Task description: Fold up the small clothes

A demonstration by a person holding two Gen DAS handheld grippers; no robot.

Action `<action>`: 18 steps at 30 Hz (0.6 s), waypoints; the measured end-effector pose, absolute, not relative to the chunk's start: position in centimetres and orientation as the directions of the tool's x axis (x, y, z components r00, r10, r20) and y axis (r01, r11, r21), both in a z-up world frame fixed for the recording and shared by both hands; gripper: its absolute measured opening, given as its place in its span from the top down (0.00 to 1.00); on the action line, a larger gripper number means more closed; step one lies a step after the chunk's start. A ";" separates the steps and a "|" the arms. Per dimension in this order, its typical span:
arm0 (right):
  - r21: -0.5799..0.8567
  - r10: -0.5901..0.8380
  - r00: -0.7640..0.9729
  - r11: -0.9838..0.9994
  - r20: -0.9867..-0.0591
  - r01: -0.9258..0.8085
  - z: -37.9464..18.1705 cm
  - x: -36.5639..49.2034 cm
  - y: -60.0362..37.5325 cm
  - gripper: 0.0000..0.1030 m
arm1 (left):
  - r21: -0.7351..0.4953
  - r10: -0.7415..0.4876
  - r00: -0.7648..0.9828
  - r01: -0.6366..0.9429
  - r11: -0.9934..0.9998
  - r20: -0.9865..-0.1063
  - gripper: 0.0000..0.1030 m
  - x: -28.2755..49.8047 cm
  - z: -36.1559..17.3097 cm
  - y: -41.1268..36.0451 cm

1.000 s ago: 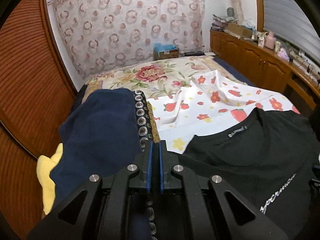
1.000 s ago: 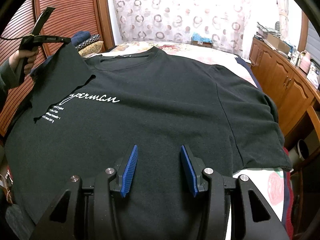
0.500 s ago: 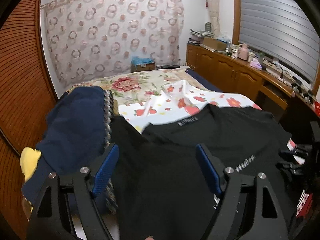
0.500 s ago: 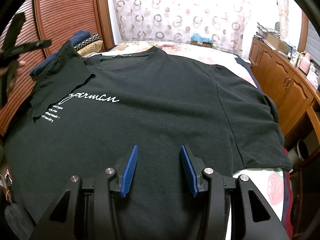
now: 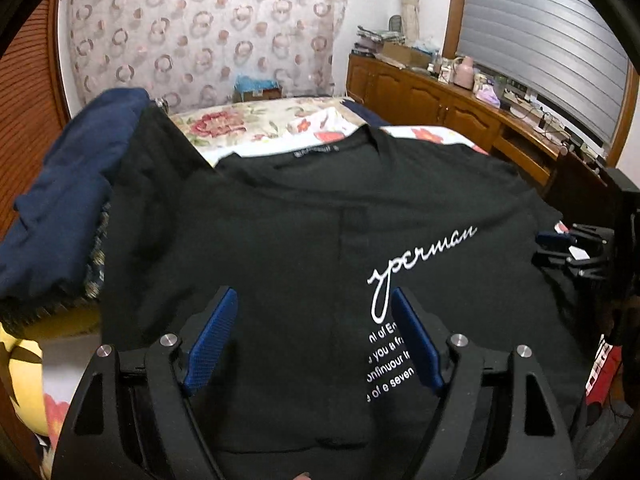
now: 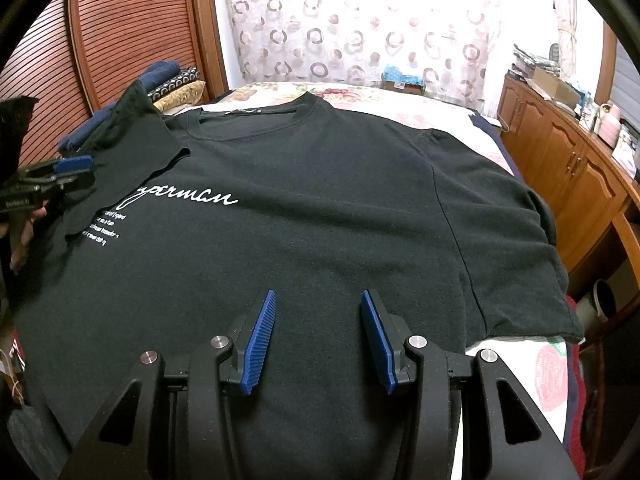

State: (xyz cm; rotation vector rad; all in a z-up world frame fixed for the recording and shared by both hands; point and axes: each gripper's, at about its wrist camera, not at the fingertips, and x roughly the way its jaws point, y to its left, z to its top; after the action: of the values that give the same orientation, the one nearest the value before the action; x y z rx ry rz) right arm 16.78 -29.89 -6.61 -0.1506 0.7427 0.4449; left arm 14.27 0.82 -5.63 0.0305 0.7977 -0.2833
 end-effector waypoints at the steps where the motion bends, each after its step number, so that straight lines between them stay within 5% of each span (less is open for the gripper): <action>1: 0.023 0.337 0.649 0.897 -0.682 -0.442 -6.6 16.8 -29.9 0.55 | -0.077 -0.237 0.658 0.263 0.962 -0.715 0.23 14.2 -5.8 0.6; 10: 0.025 0.338 0.650 0.898 -0.680 -0.440 -6.7 16.8 -29.9 0.55 | -0.052 -0.204 0.598 0.262 0.964 -0.775 0.23 14.5 -8.0 -0.2; 18: 0.033 0.325 0.689 0.916 -0.648 -0.400 -5.7 16.6 -31.5 0.55 | -0.003 -0.184 0.567 0.304 0.953 -0.803 0.05 14.6 -8.4 -1.3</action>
State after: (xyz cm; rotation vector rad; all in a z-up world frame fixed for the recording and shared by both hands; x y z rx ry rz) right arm 16.62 -31.48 -5.71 -0.1139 0.7017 0.4065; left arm 14.57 -1.31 -8.42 0.1412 0.9244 -0.2879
